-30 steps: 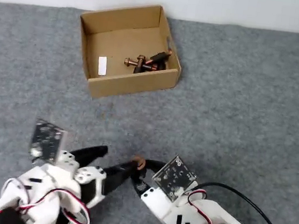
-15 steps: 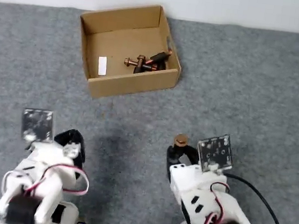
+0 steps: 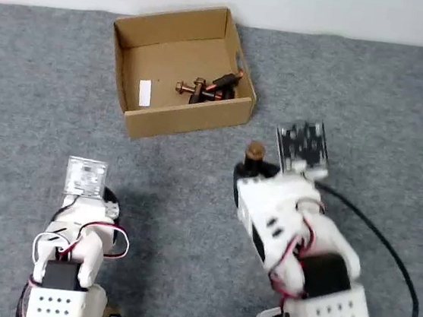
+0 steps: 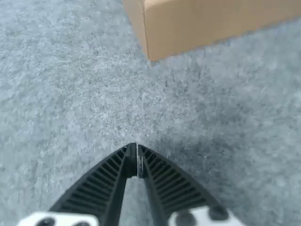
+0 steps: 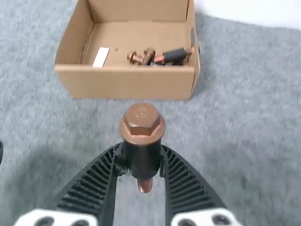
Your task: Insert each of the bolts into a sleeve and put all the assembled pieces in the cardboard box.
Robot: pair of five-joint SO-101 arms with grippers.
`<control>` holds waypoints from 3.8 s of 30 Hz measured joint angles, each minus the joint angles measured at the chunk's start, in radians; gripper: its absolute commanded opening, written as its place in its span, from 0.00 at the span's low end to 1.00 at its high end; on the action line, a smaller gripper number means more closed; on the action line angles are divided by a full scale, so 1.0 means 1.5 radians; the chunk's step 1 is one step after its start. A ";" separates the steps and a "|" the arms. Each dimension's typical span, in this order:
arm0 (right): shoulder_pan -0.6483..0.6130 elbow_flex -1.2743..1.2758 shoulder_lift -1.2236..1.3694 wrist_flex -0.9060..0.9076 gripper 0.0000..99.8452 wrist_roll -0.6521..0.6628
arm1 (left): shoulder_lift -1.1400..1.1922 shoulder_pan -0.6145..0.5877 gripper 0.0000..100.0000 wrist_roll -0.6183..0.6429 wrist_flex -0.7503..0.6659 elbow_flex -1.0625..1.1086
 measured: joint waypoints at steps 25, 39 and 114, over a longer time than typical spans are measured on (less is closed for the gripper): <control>-0.002 -0.747 0.970 -0.267 0.01 0.004 | 0.000 -0.048 0.01 -0.017 0.032 0.002; -0.083 -1.047 1.300 -0.164 0.01 0.159 | 0.000 -0.052 0.01 -0.017 0.032 0.002; 0.120 -1.096 0.631 0.504 0.01 0.036 | 0.000 -0.052 0.01 -0.017 0.032 0.002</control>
